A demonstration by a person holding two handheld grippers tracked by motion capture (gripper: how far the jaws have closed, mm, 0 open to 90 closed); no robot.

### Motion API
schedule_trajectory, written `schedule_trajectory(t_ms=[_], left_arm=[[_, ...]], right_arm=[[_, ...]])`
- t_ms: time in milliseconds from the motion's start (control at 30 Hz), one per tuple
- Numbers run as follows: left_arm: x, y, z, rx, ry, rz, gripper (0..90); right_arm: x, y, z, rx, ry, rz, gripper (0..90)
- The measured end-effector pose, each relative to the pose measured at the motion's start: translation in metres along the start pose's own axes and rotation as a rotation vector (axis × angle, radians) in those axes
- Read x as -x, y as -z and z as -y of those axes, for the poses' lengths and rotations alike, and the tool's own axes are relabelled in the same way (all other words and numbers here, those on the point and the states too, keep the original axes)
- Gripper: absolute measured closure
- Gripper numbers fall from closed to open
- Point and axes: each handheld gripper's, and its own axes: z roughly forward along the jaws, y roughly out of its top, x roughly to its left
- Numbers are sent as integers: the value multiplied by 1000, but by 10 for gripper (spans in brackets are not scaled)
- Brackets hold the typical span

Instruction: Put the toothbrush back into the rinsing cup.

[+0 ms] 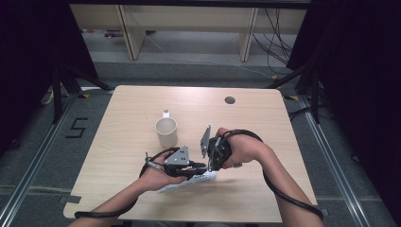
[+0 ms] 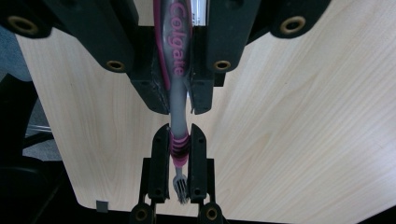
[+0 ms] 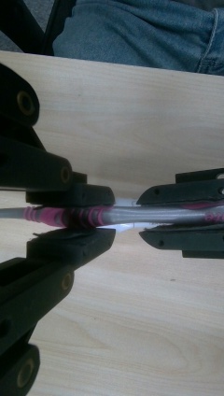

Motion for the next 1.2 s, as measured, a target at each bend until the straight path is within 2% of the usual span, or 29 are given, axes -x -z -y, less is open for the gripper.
schedule_trajectory(t_ms=[33,67,100,133,233,267,333,433,467,633,667,833,867,900,967,1000,1033,1067,1100,1167,1200], left_arm=[[0,0,0,0,0,0,782],[1,1,0,11,-1,-15,782],[0,2,-1,7,-5,-17,782],[1,1,-1,24,-1,-19,782],[0,3,-1,19,-7,-25,783],[1,3,-1,35,0,-33,783],[0,3,-1,34,-9,-28,784],[1,4,-1,29,-15,-33,784],[1,4,-1,38,-8,-34,784],[0,4,-2,58,-14,-38,785],[0,4,-2,61,-16,-39,785],[0,5,-1,62,-15,-46,786],[0,6,-1,58,-10,-53,785],[-1,5,0,63,-4,-49,785],[-2,6,0,59,-8,-54,786],[-2,8,1,60,-6,-67,786],[-2,9,2,72,8,-73,786],[-2,9,2,72,8,-73,786],[-4,11,3,69,3,-81,786],[-4,11,3,77,12,-84,786],[-6,13,3,64,-1,-92,786]], right_arm=[[0,0,0,0,0,0,786],[-1,0,0,3,-24,9,780],[2,0,0,12,10,4,776],[1,0,0,12,-5,22,766],[1,1,0,22,-16,20,749],[3,0,0,44,11,28,740],[2,1,1,43,-3,34,734],[4,0,2,55,11,35,734],[-1,2,2,24,-51,26,733],[0,4,2,35,-33,31,721],[4,4,3,63,19,42,711],[2,5,4,59,-22,45,692],[6,4,4,82,34,52,677],[4,5,5,70,-13,49,665],[3,6,6,79,-21,50,646],[3,8,7,89,-52,56,641],[5,10,10,124,-46,81,631],[5,10,10,124,-46,81,631],[5,13,14,157,-84,105,620],[5,15,16,178,-92,120,608],[6,18,21,226,-121,160,583]])
